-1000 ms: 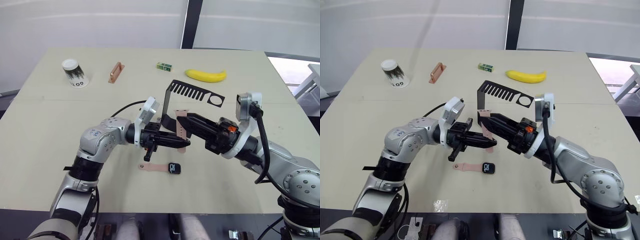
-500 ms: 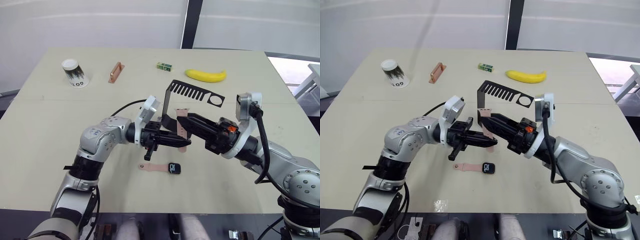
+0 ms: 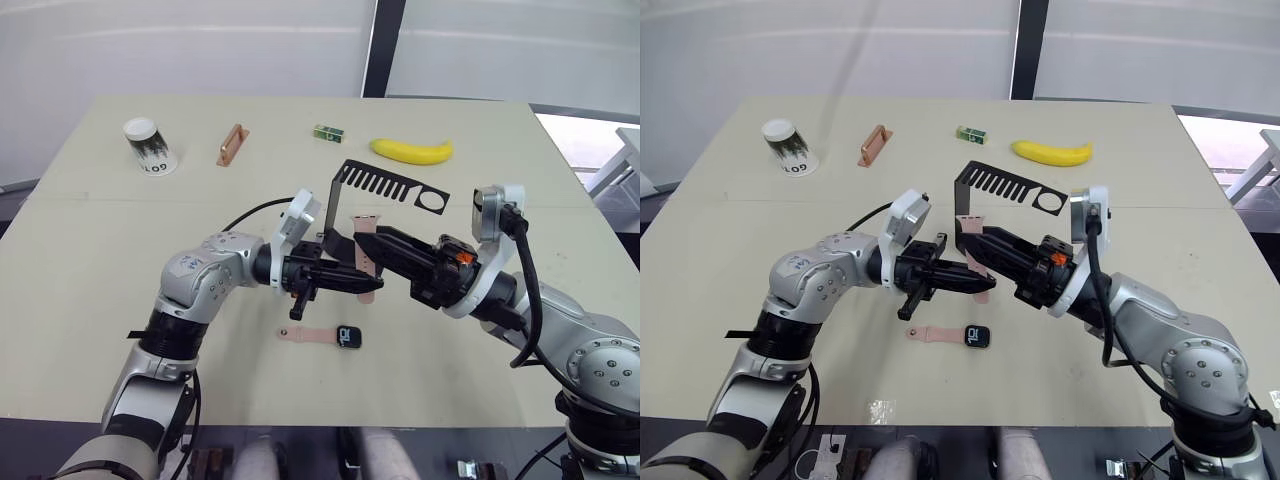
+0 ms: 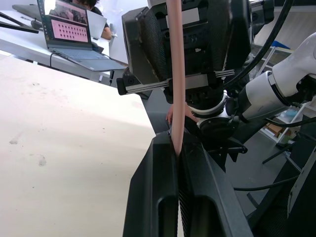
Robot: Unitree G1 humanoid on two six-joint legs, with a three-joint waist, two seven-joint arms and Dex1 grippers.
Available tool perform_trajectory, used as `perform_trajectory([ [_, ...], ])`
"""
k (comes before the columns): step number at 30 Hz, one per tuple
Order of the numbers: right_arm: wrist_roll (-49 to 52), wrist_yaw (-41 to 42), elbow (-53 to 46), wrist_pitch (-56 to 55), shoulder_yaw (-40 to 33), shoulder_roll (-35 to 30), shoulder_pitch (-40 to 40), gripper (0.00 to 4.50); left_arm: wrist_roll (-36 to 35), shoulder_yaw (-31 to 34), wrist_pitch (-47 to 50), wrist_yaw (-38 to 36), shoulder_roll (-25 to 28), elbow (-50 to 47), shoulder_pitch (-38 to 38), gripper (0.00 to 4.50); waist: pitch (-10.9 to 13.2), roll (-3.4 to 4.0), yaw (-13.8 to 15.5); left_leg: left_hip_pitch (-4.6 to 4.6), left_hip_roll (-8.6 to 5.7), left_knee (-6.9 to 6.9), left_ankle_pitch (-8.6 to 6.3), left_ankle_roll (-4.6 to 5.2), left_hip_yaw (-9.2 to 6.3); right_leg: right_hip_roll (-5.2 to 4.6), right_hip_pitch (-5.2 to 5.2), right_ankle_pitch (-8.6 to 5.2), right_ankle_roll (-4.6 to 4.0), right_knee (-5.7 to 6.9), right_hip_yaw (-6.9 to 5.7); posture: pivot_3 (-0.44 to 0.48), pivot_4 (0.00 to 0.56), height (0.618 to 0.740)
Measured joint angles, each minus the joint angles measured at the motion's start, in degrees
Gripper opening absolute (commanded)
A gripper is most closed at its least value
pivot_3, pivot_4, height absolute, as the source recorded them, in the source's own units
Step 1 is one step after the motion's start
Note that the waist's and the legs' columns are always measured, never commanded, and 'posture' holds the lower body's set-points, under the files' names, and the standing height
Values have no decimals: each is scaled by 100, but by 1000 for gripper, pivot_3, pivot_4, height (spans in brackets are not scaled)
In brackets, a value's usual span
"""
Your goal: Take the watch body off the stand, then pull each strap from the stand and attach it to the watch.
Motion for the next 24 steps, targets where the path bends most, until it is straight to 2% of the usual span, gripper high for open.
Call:
perform_trajectory([
  [5, 28, 0, 0, 0, -1, 0, 0, 1353, 0, 0, 0, 0, 16, 0, 1, 0, 0, 0, 1, 0, 0, 0, 0, 0, 0, 0, 0, 0, 0, 0, 0, 0, 150, 740],
  [8, 33, -1, 0, -1, -1, 1, 0, 565, 0, 0, 0, 5, 15, 0, 1, 0, 0, 0, 0, 0, 0, 0, 0, 0, 0, 0, 0, 0, 0, -1, 0, 0, 150, 740],
  [9, 33, -1, 0, -1, -1, 1, 0, 47, 0, 0, 0, 7, 15, 0, 1, 0, 0, 0, 0, 0, 0, 0, 0, 0, 0, 0, 0, 0, 0, 0, 0, 0, 150, 740],
  [24, 34, -7, 0, -9, -1, 15, 6, 17, -2, 4, 0, 23, 8, -2, 1, 0, 0, 0, 1, 0, 0, 0, 0, 0, 0, 0, 0, 0, 0, -1, 0, 0, 150, 740],
])
